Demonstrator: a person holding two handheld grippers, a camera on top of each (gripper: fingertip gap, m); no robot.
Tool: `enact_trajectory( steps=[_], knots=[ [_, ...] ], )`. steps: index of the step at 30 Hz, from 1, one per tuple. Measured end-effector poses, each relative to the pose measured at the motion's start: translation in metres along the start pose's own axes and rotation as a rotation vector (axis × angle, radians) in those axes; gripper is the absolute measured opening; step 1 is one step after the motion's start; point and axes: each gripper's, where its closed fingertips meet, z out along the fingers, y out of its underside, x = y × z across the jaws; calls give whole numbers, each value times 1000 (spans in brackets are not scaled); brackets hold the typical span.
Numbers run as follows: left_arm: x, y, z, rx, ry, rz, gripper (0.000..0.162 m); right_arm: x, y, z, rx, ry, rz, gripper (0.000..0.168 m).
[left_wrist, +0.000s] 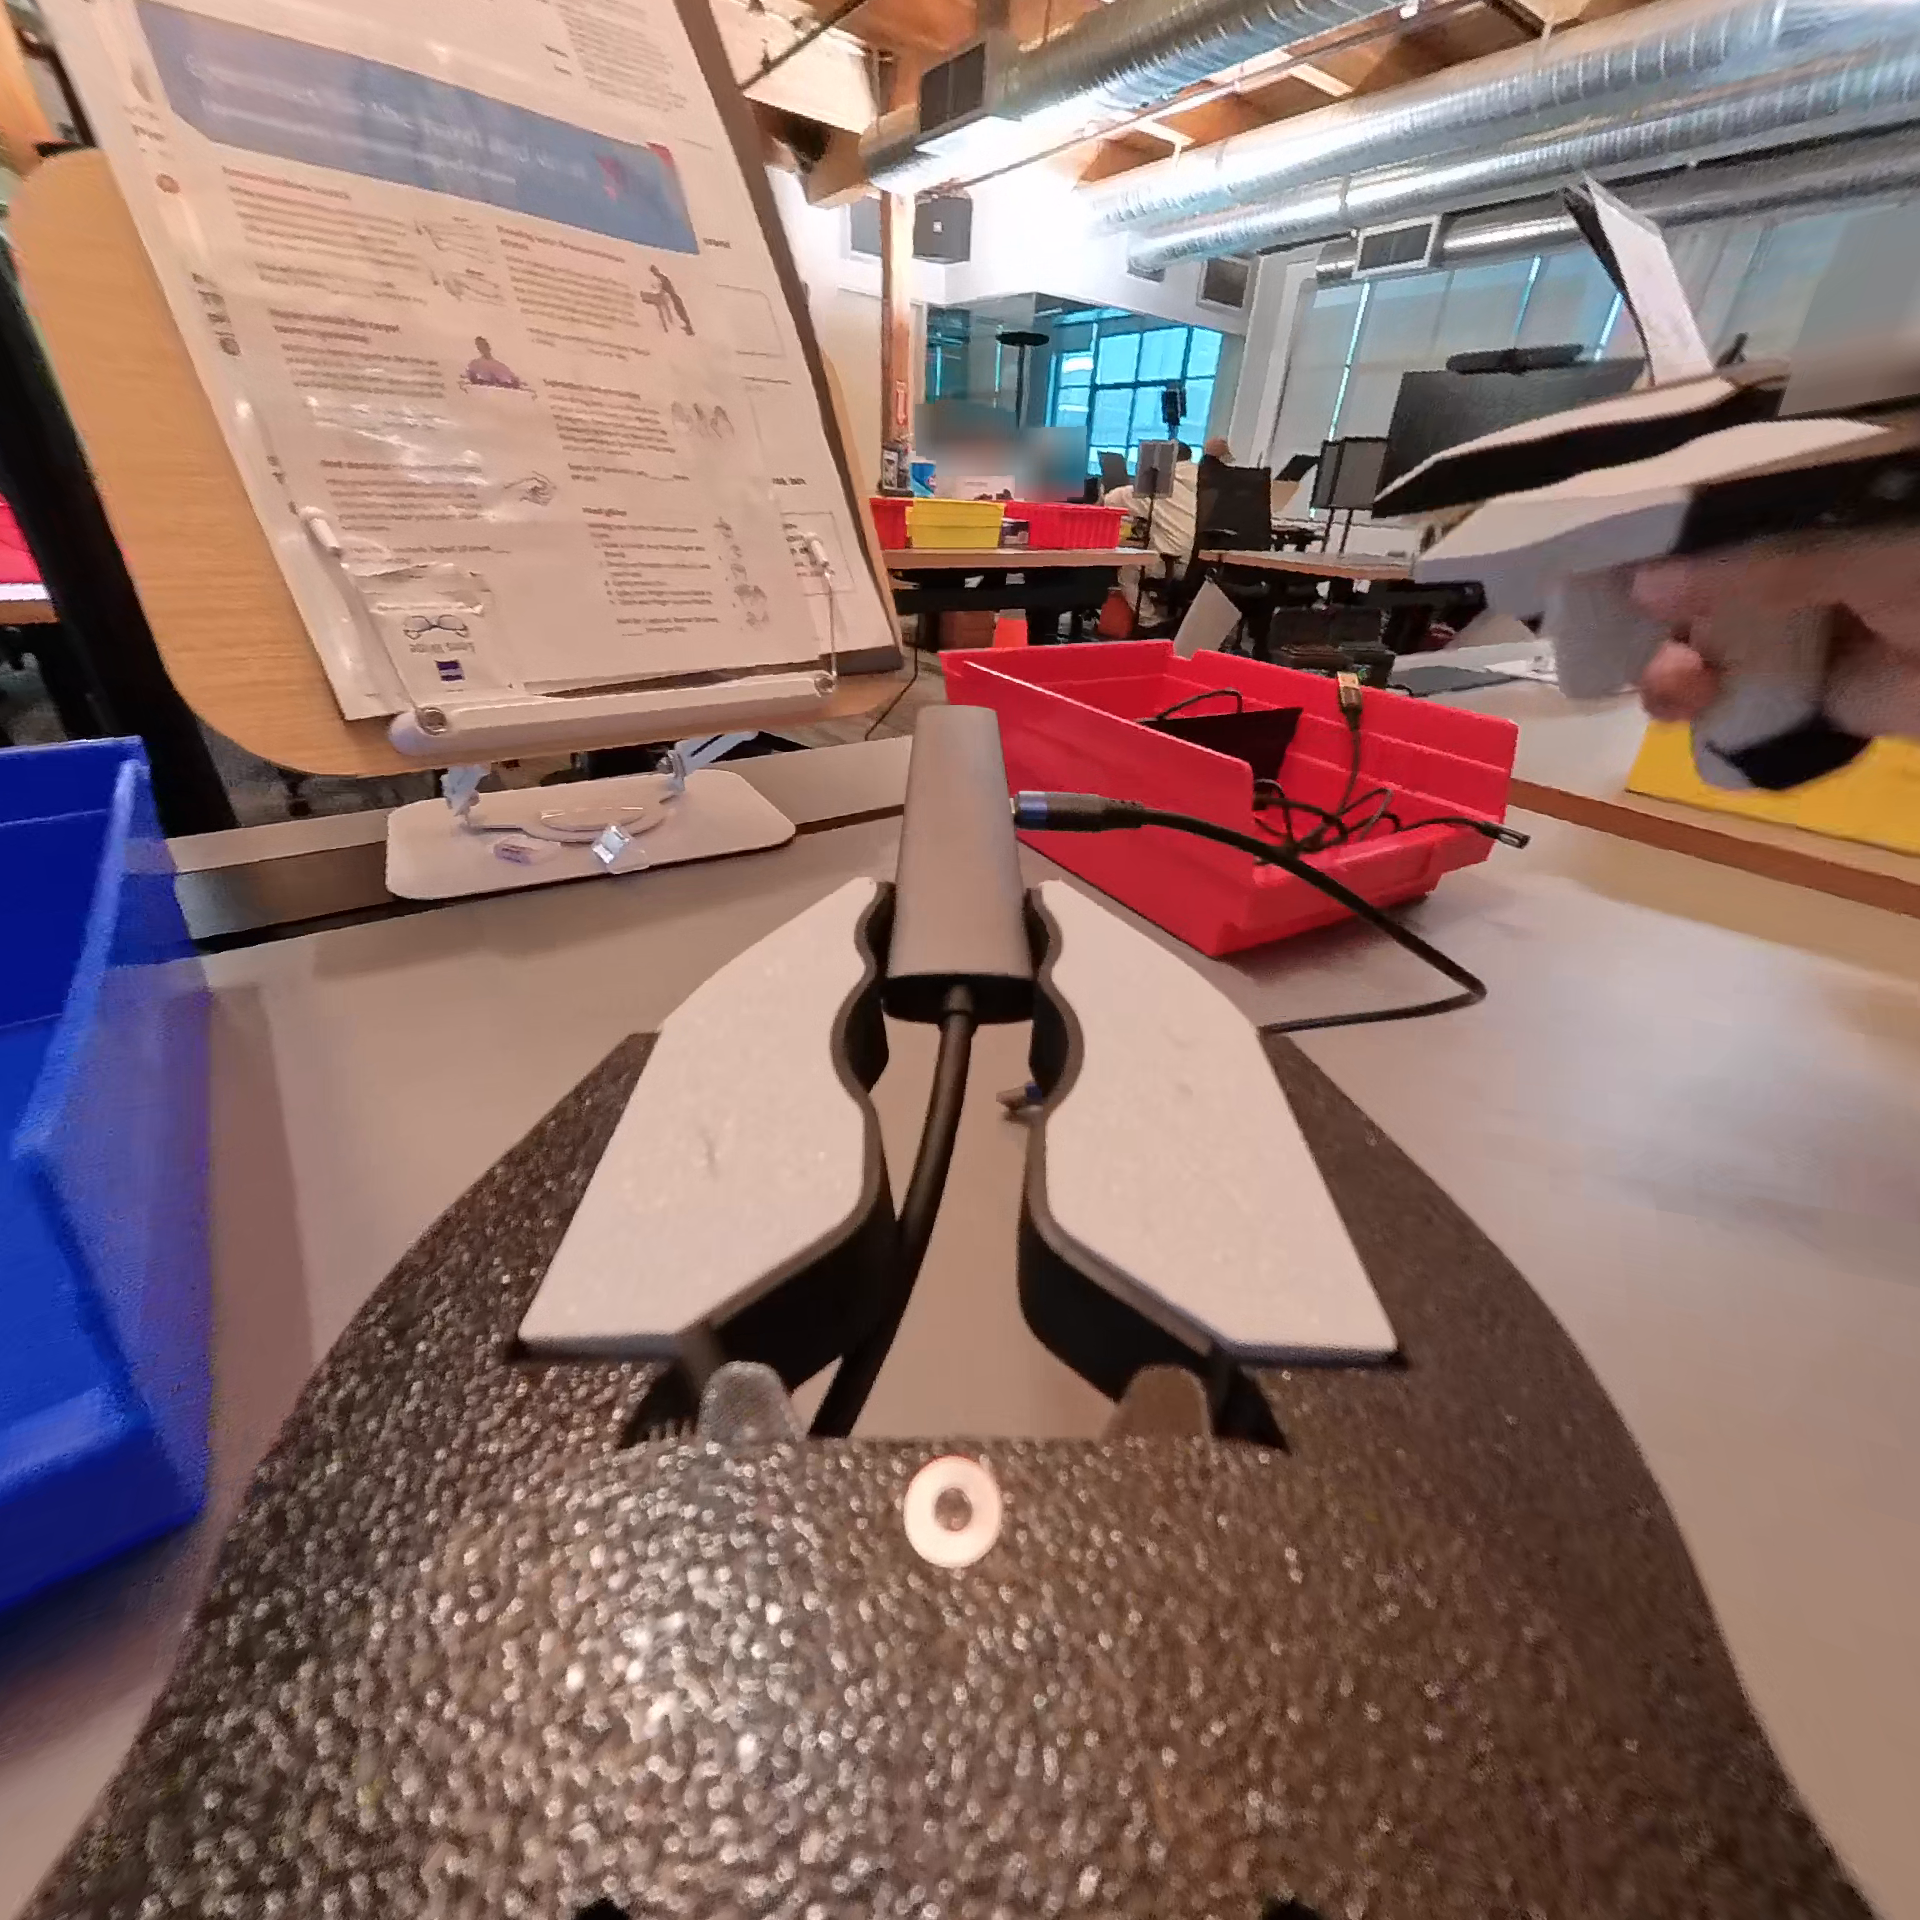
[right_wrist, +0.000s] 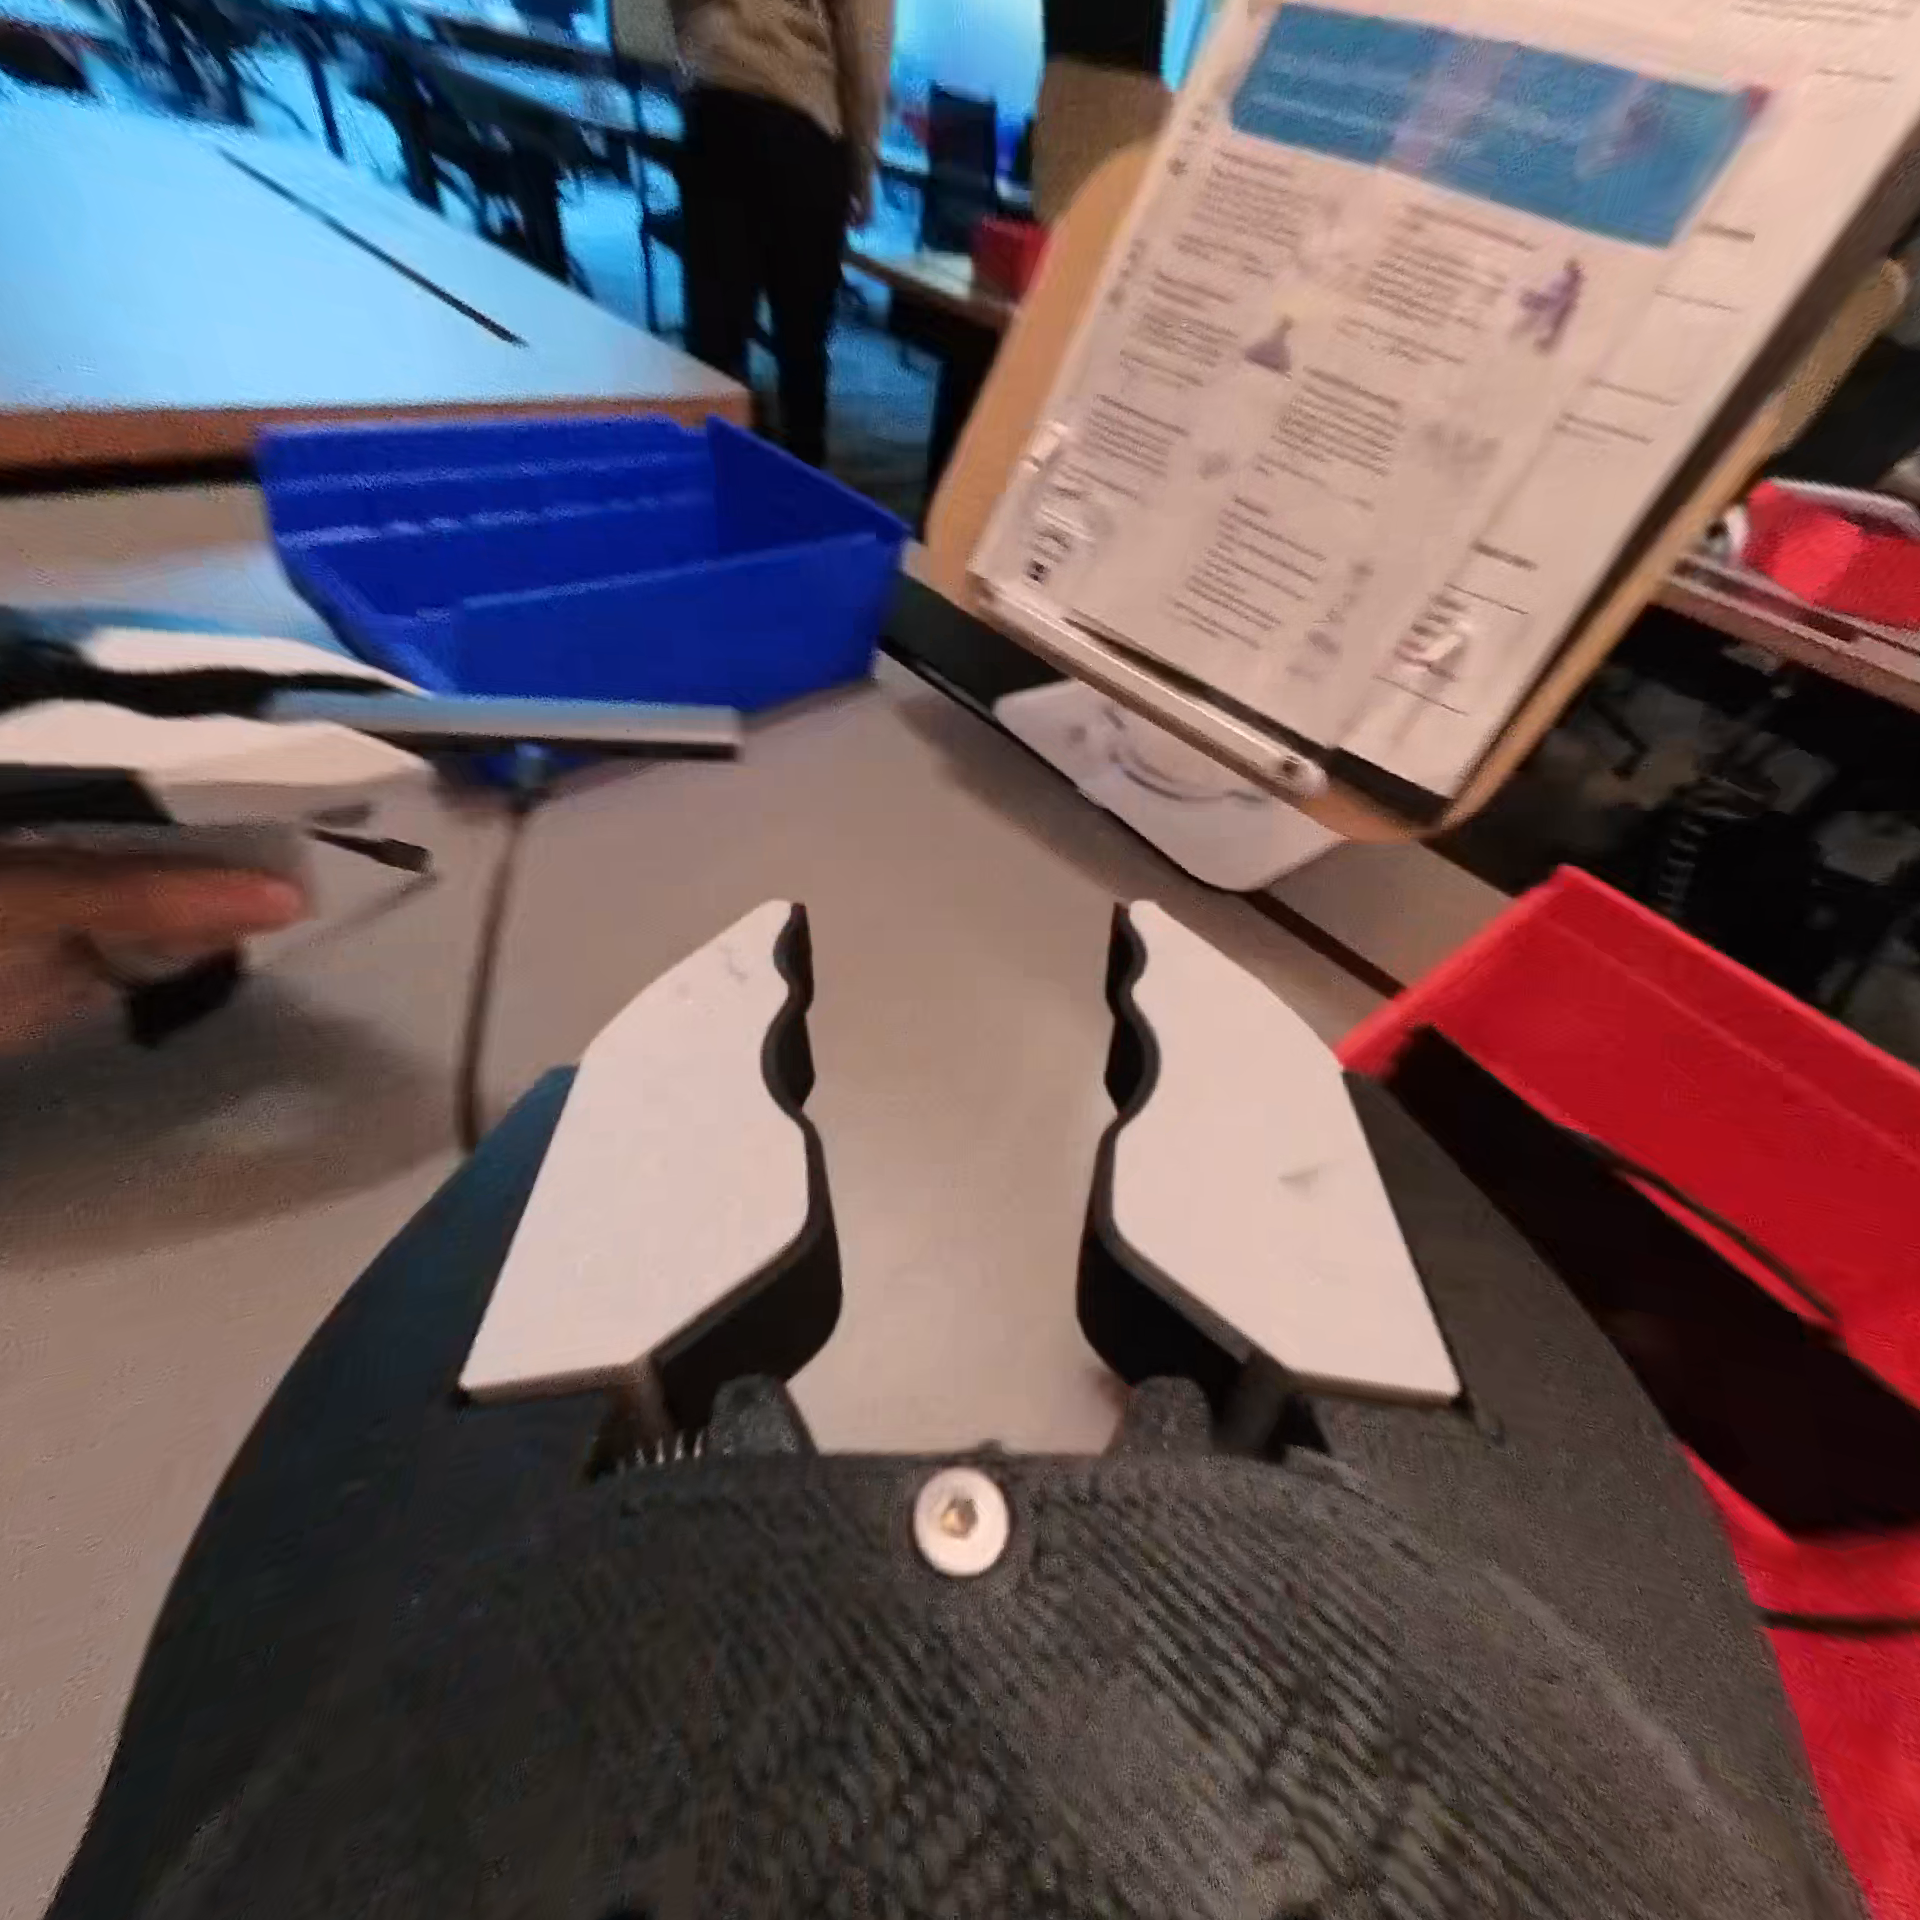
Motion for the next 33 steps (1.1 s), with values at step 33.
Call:
enact_trajectory(
  steps=[33],
  knots=[
    [49, 26, 10, -33, 89, 39, 24, -104, 45, 43, 276, -27, 174, 11]
  ],
)
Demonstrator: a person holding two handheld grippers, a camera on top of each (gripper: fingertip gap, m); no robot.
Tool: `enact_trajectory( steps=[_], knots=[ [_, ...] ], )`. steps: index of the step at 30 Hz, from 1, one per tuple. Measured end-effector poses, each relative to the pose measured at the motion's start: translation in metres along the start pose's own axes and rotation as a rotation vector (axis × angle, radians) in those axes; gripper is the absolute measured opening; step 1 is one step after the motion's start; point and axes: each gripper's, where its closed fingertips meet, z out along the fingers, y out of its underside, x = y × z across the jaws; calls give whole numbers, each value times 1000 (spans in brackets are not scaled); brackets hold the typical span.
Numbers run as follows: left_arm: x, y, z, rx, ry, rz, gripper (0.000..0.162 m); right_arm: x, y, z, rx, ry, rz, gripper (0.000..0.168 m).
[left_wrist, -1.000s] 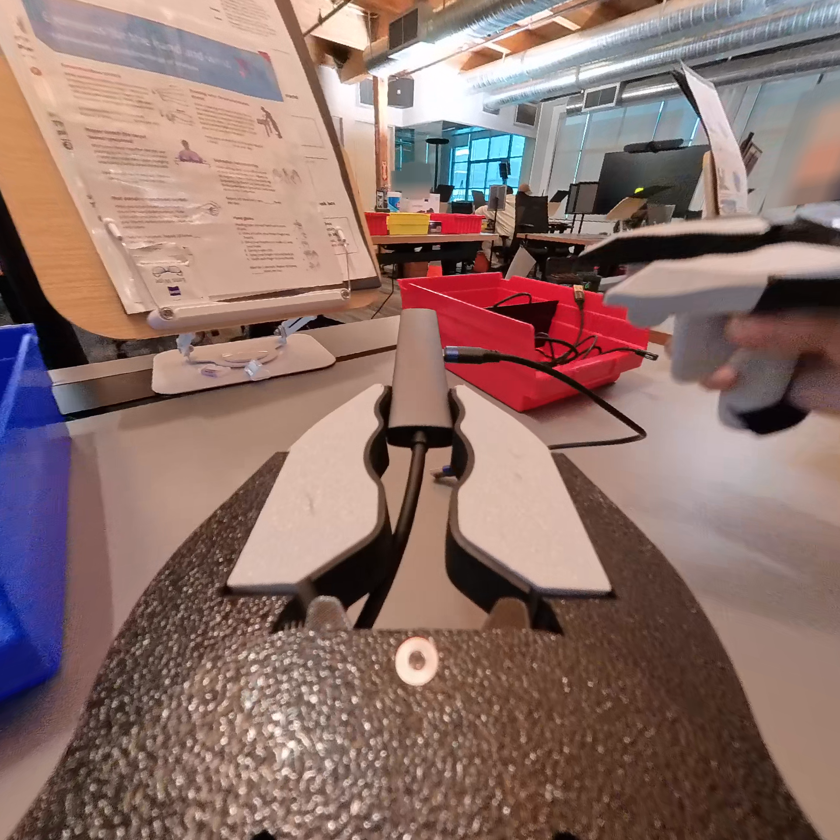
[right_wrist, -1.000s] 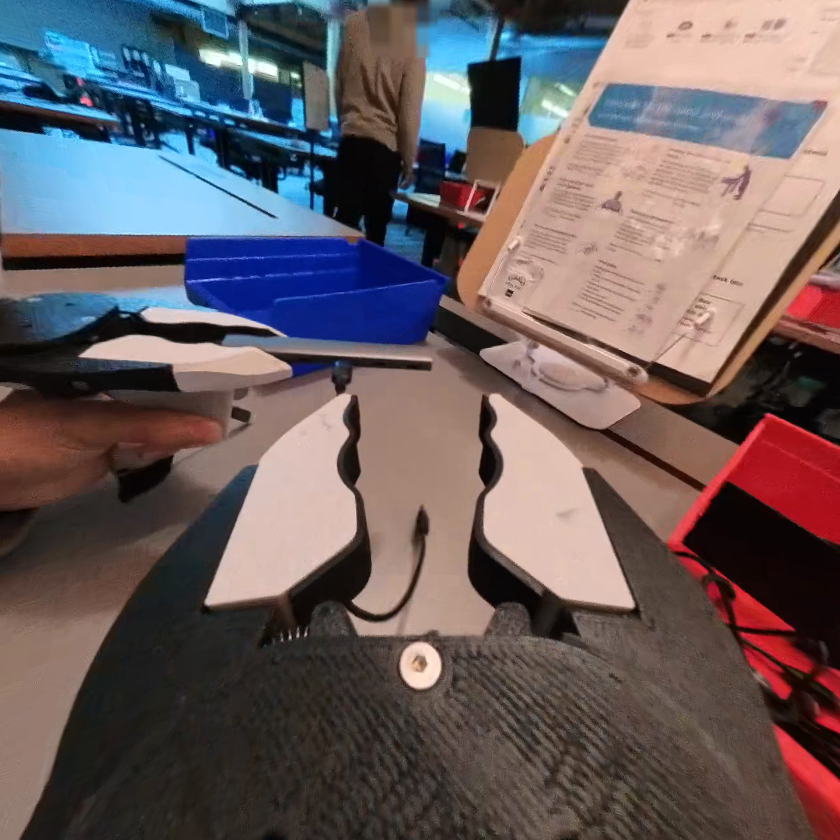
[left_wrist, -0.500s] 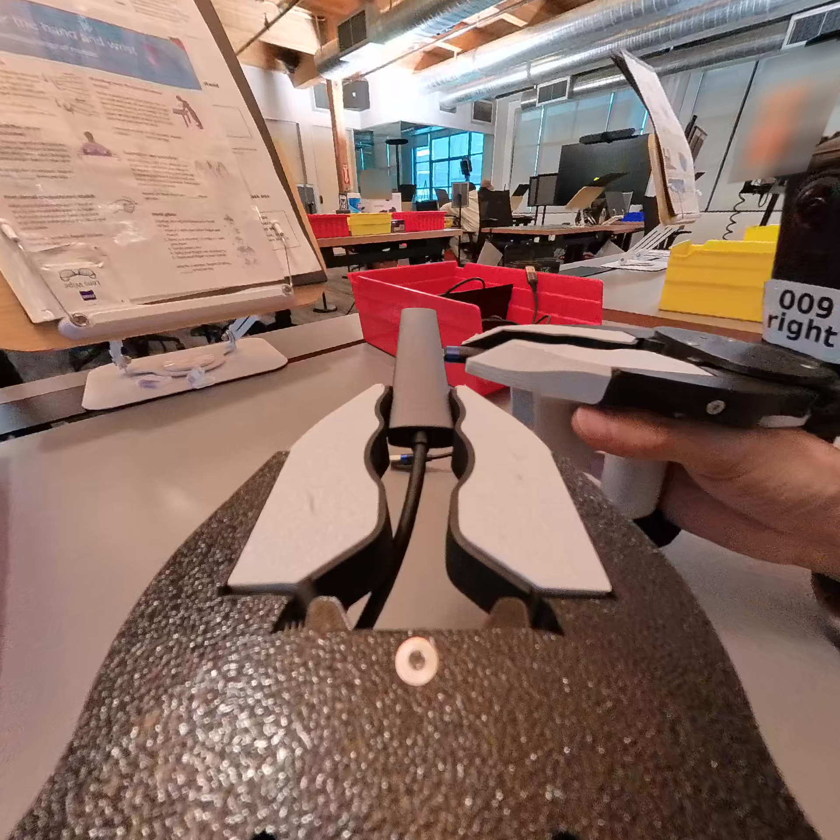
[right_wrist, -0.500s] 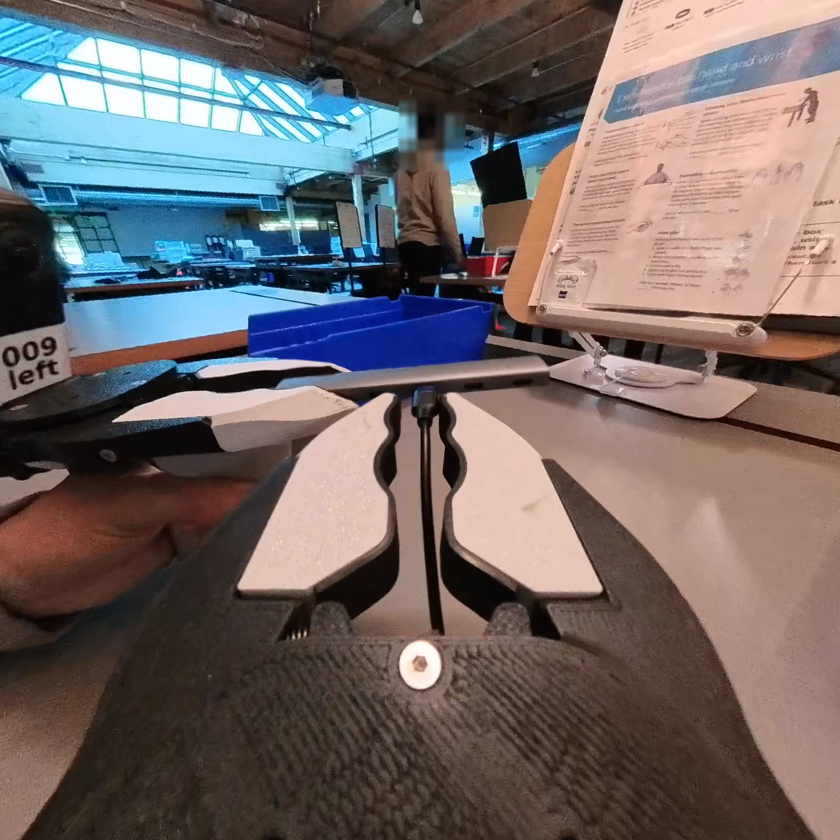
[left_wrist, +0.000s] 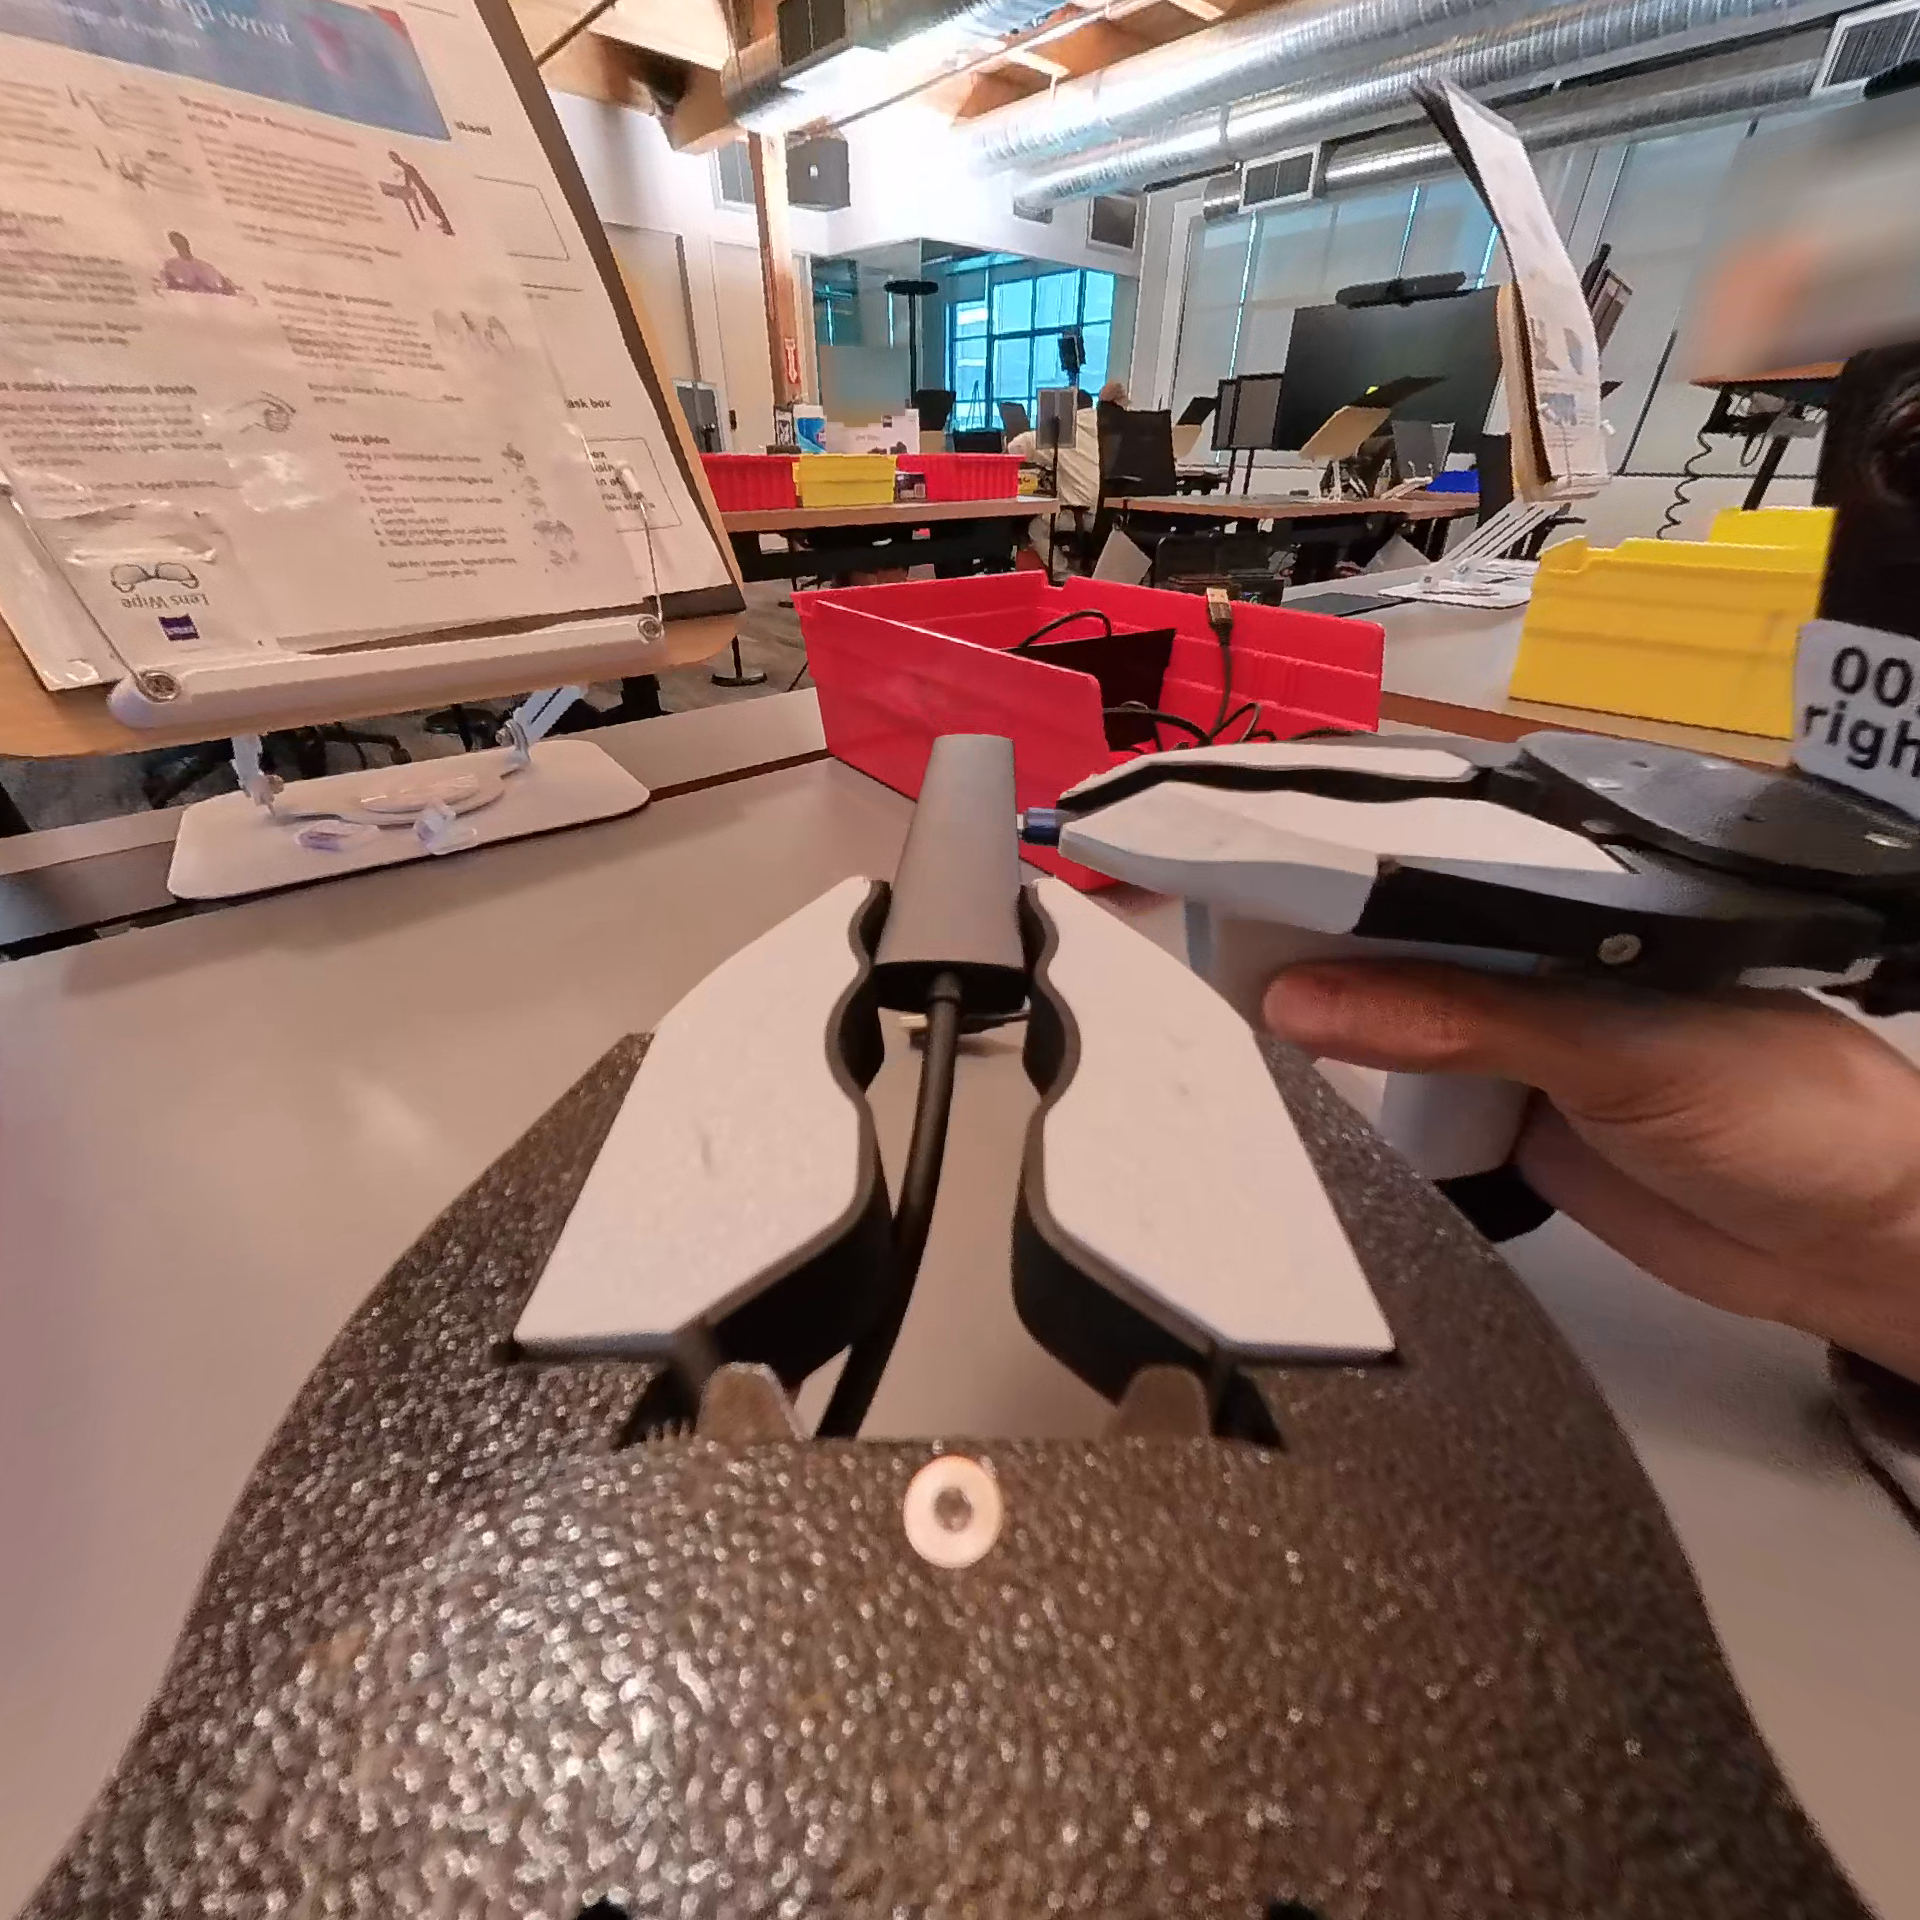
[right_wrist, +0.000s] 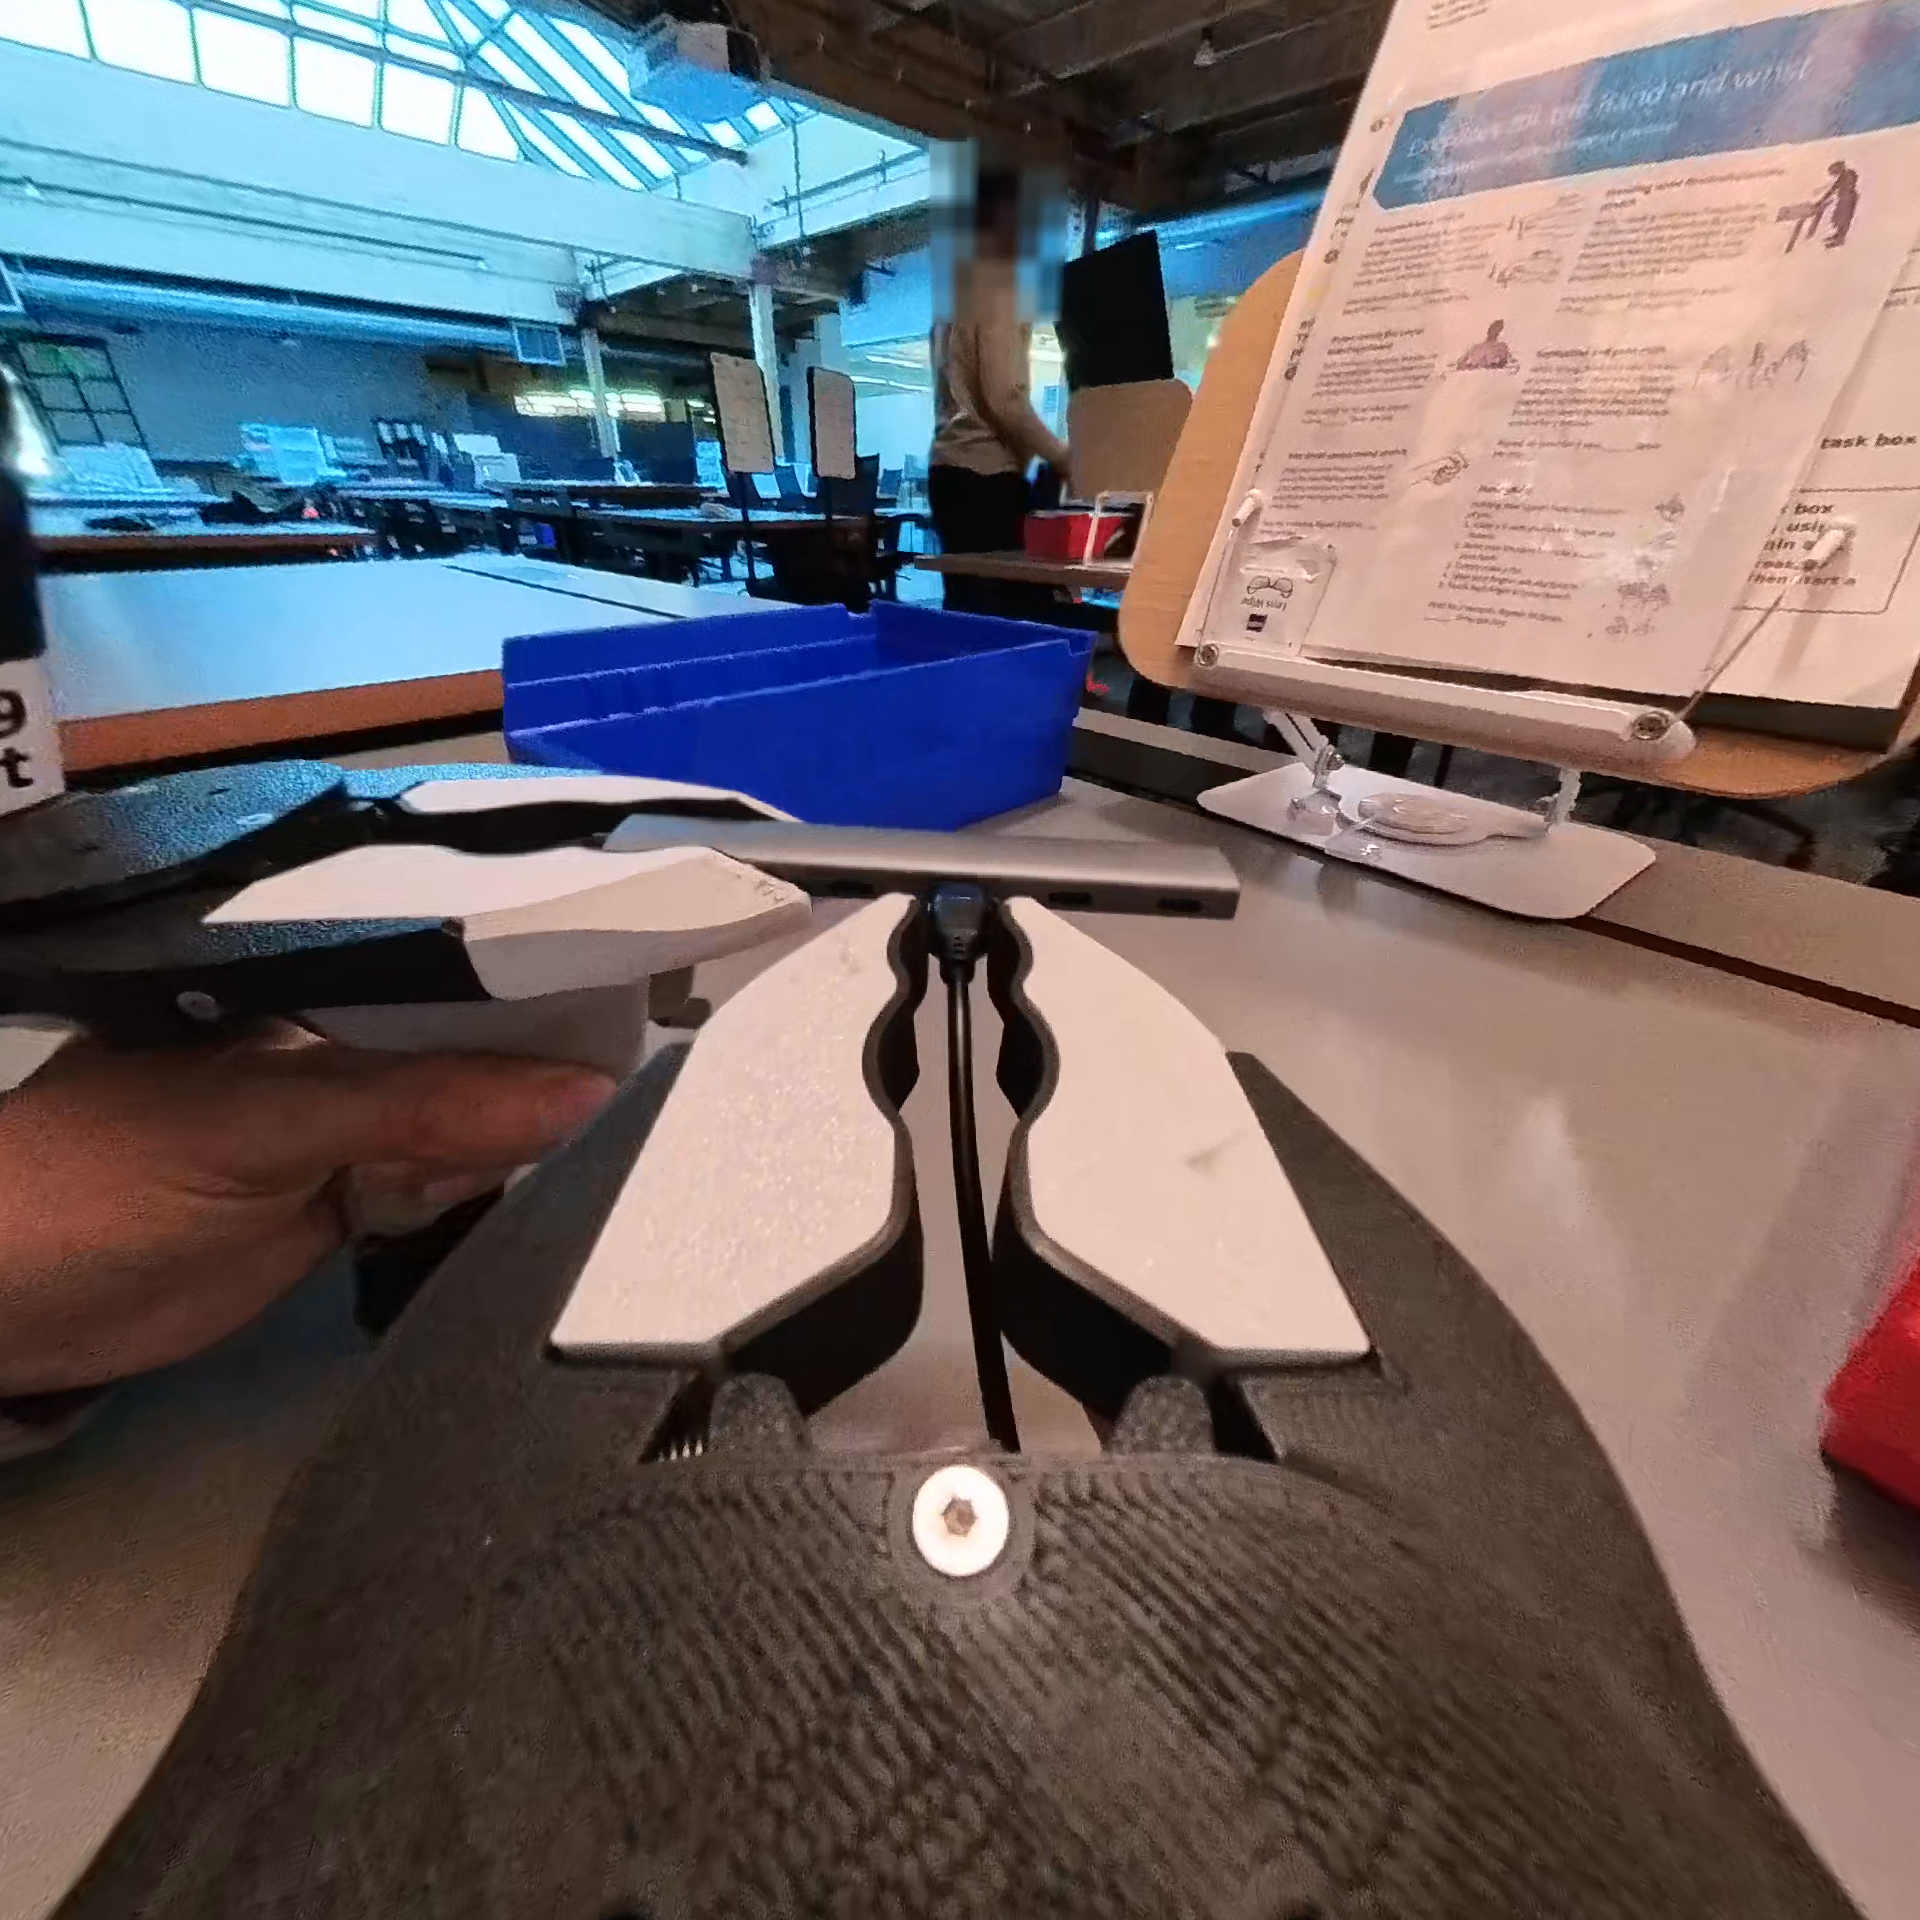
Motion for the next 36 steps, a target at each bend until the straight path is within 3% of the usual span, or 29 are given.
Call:
enact_trajectory(
  steps=[5, 7, 8, 10, 13, 17, 22, 27, 33, 34, 36],
  knots=[
    [4, -12, -2, 19, -2, 43, 24, -5, -13, -5, -24, 40, -115, 11],
    [-43, -22, -16, 61, -255, 10, 23, -14, -23, -18, 7, 3, -148, 11],
    [-66, -29, -25, 85, -275, -30, 23, -14, -26, -25, 8, 16, -161, 11],
    [-69, -58, -36, 144, -156, -88, 23, -3, -32, -37, 5, 66, -169, 11],
    [-27, -89, -37, 215, -69, 1, 23, 15, -68, -47, 102, 36, -126, 11],
    [-6, -78, -27, 174, -16, 84, 23, 50, -118, -56, 166, -85, -97, 11],
    [-12, -70, -25, 160, 21, 2, 23, 135, -164, -64, 210, -54, -73, 11],
    [-21, -68, -26, 158, 6, -14, 23, 198, -157, -51, 246, -25, 37, 11],
    [-21, -63, -25, 143, 16, -17, 23, 255, -63, -18, 33, 106, 128, 11],
    [-21, -63, -25, 141, 15, -17, 23, 266, -51, -17, -31, 158, 154, 19],
    [-21, -62, -25, 137, 19, -20, 23, 284, -45, -21, -134, 250, 93, 54]
  ],
)
